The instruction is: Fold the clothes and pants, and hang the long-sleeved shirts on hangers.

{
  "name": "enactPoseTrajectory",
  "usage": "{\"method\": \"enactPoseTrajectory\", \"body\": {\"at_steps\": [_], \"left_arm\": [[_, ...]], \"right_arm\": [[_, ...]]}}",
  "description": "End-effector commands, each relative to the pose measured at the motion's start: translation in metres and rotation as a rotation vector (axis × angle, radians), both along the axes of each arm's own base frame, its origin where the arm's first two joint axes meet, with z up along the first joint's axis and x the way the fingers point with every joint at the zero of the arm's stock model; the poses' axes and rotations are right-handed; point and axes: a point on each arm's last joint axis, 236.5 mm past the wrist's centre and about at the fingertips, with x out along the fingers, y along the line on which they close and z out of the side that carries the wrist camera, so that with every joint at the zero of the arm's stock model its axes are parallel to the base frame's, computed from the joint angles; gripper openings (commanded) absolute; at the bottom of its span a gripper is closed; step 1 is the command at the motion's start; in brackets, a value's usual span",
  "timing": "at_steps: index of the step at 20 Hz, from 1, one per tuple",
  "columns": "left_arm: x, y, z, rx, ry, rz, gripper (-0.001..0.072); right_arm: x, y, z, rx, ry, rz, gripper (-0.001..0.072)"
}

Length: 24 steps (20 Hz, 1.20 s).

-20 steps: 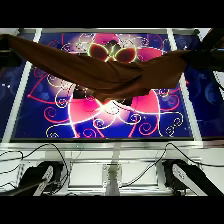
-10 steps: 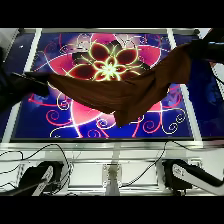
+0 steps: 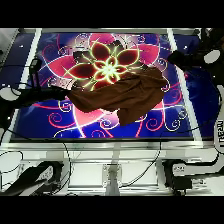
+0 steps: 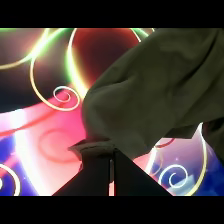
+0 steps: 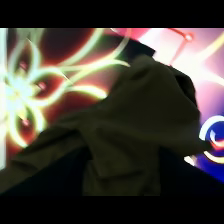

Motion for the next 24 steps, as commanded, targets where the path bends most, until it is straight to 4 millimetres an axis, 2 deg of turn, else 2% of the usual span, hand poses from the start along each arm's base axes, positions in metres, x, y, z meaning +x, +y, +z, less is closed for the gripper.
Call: {"method": "enactPoseTrajectory", "body": {"at_steps": [1, 3, 5, 7, 9, 11, 12, 14, 16, 19, 21, 24], "left_arm": [[0.002, -0.004, -0.010, -0.027, 0.030, -0.004, 0.0016], [0.002, -0.004, -0.010, -0.027, 0.030, -0.004, 0.0016], [0.002, -0.004, -0.010, -0.027, 0.030, -0.004, 0.0016], [0.002, -0.004, -0.010, -0.027, 0.030, -0.004, 0.0016], [0.002, -0.004, -0.010, -0.027, 0.030, -0.004, 0.0016], [0.003, -0.004, -0.010, -0.027, 0.030, -0.003, 0.0016], [0.003, -0.004, -0.010, -0.026, 0.028, -0.001, 0.0016], [0.003, -0.003, -0.009, -0.026, 0.027, -0.001, 0.0016], [0.004, -0.003, -0.009, -0.026, 0.026, 0.001, 0.0017], [0.004, -0.003, -0.009, -0.026, 0.026, 0.002, 0.0016], [0.004, -0.003, -0.010, -0.026, 0.026, 0.002, 0.0016], [0.004, -0.003, -0.010, -0.025, 0.026, 0.002, 0.0016]], "right_arm": [[-0.060, -0.034, -0.043, -0.098, 0.288, 0.038, 0.0369], [-0.107, -0.032, -0.065, -0.081, 0.467, 0.141, 0.0368], [-0.150, -0.015, -0.088, -0.018, 0.616, 0.246, 0.0369], [-0.170, 0.011, -0.112, 0.091, 0.665, 0.283, 0.0368], [-0.176, 0.042, -0.133, 0.227, 0.648, 0.281, 0.0368], [-0.178, 0.063, -0.150, 0.337, 0.619, 0.238, 0.0367], [-0.182, 0.071, -0.157, 0.375, 0.619, 0.228, 0.0323], [-0.194, 0.078, -0.169, 0.400, 0.633, 0.232, 0.0312], [-0.197, 0.077, -0.181, 0.400, 0.631, 0.199, 0.0313], [-0.192, 0.089, -0.180, 0.457, 0.600, 0.177, 0.0312], [-0.187, 0.099, -0.183, 0.434, 0.584, 0.193, 0.0312], [-0.165, 0.120, -0.185, 0.394, 0.501, 0.192, 0.0310]]}}
